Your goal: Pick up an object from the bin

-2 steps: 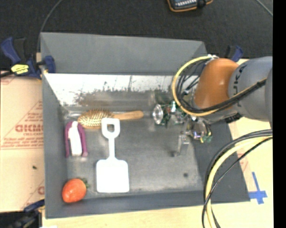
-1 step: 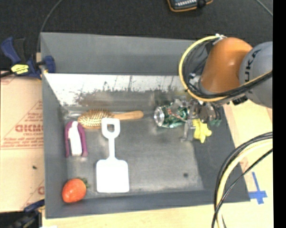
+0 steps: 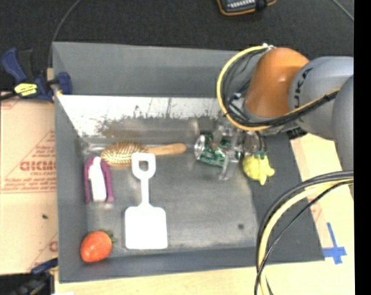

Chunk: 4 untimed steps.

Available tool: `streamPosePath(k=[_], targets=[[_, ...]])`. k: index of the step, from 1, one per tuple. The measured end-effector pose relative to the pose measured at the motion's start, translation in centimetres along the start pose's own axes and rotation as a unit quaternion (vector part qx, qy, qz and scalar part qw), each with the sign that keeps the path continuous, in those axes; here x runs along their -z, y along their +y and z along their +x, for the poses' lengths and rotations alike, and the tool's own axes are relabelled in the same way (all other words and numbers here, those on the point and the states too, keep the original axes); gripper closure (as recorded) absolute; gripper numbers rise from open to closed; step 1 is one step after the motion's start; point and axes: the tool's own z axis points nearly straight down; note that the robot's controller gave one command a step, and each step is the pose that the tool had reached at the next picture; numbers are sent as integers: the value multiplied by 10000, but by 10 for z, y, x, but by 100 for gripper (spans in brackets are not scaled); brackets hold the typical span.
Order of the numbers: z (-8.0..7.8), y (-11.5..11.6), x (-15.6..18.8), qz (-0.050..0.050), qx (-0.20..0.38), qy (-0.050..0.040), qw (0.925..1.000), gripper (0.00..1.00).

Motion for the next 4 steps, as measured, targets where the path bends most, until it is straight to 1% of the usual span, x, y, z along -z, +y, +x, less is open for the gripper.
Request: streamPosePath(k=[1,2,3,4], targets=[[1,-10,-27,1,-414,-81,9991,0],[-9,-14,-22,-23,-619,-95,9980,100],[-9,-15,-22,-15,-610,-98,9981,100],[-10,-16,37,-13,-598,-129,9981,100]])
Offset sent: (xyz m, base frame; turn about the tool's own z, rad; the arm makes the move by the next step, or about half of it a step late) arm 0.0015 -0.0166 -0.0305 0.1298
